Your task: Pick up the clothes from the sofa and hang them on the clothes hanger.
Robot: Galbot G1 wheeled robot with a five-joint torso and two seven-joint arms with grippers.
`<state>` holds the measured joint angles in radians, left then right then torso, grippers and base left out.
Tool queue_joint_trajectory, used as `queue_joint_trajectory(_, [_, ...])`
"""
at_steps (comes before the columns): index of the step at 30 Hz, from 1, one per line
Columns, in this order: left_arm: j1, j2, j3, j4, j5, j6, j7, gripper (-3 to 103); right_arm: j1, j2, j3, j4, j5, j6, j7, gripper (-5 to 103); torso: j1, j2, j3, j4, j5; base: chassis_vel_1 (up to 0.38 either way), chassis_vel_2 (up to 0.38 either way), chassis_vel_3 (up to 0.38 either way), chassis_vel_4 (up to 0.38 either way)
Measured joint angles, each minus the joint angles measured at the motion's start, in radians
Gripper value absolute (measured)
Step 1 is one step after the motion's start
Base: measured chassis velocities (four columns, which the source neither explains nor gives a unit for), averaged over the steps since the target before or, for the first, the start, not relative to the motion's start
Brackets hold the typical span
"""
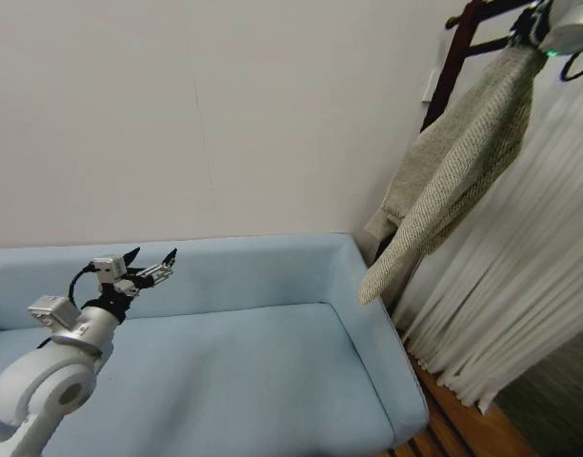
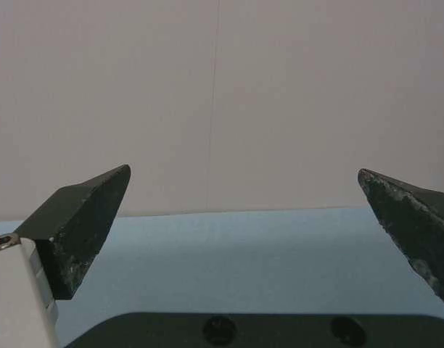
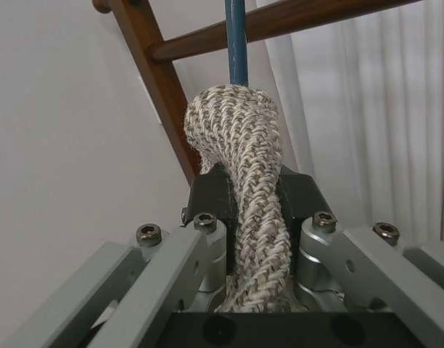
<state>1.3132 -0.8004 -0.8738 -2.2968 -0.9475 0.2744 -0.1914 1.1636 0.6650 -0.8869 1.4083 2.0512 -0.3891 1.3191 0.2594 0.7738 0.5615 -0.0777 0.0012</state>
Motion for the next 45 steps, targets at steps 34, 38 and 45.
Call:
queue_joint_trajectory(34, [-0.011,-0.063,0.044,0.022,0.050,-0.006,0.040,100,-0.053,0.036,-0.029,-0.219,-0.145,-0.076,-0.157,11,0.000,0.000,0.000,0.0001,0.0002,0.000,0.000,0.000,0.000])
queue_joint_trajectory(38, [-0.015,-0.065,0.053,0.030,0.058,-0.010,0.048,100,-0.061,0.035,-0.029,-0.213,-0.144,-0.072,-0.149,11,0.000,0.000,0.000,-0.0003,0.0003,0.000,0.000,0.000,0.000])
queue_joint_trajectory(45, [-0.018,-0.067,0.059,0.036,0.063,-0.014,0.056,100,-0.076,0.034,-0.026,-0.190,-0.135,-0.053,-0.120,11,0.000,0.000,0.000,-0.0003,0.0003,0.000,0.000,0.000,0.000])
